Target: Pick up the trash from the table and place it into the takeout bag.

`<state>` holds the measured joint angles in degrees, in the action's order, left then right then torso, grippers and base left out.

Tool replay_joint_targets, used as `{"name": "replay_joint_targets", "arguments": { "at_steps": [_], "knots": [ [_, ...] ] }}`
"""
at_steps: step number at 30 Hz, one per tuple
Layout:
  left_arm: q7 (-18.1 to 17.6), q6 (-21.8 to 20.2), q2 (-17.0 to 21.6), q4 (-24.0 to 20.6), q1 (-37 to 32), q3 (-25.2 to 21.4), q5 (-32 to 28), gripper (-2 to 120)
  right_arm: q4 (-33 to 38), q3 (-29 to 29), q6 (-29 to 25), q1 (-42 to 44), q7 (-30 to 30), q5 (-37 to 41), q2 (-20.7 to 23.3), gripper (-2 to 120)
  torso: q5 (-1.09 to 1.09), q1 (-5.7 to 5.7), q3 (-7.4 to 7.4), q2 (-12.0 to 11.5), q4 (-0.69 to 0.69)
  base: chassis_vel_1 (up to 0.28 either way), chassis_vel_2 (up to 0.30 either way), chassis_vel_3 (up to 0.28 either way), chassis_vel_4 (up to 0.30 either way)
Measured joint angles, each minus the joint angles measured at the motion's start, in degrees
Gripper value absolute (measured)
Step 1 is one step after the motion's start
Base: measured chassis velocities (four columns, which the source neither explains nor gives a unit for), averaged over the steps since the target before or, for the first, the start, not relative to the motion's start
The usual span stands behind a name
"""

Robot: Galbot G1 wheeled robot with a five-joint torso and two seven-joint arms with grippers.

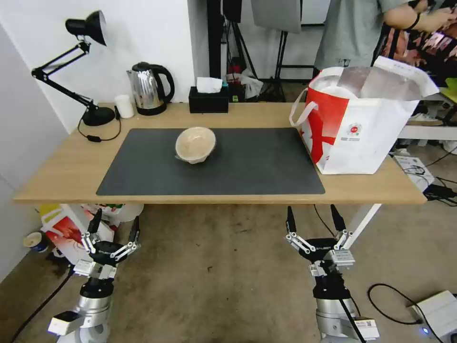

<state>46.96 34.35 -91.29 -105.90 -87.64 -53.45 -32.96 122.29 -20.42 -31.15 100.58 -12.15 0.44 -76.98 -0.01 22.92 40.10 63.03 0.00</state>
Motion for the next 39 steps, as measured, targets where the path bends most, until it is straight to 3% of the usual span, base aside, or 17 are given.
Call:
{"name": "replay_joint_targets", "arguments": {
  "at_steps": [2, 6, 21, 39],
  "knots": [
    [-0.87, -2.25, 0.05, -3.79, -0.28, 0.59, 0.79, 100, 0.0, 0.0, 0.0, 0.0, 0.0, 0.0, 0.0, 100, 0.05, 0.0, 0.0, 0.0, -0.01, 0.0, 0.0, 0.0, 0.0],
    [-1.64, -4.38, 0.11, -6.11, -0.16, 0.73, 1.28, 100, 0.0, 0.0, 0.0, 0.0, 0.0, 0.0, 0.0, 100, 0.02, 0.0, 0.0, 0.0, 0.0, 0.0, 0.0, 0.0, 0.0],
    [-6.22, -12.28, 2.31, -10.66, 3.81, 2.4, 4.71, 100, 0.0, 0.0, 0.0, 0.0, 0.0, 0.0, 0.0, 100, 0.01, 0.0, 0.0, 0.0, 0.0, 0.0, 0.0, 0.0, 0.0],
    [-7.76, -14.27, 10.09, -7.05, 9.26, 4.53, 5.06, 100, 0.0, 0.0, 0.0, 0.0, 0.0, 0.0, 0.0, 100, 0.01, 0.0, 0.01, -0.01, 0.0, 0.0, 0.0, 0.0, 0.0]
  ]
}}
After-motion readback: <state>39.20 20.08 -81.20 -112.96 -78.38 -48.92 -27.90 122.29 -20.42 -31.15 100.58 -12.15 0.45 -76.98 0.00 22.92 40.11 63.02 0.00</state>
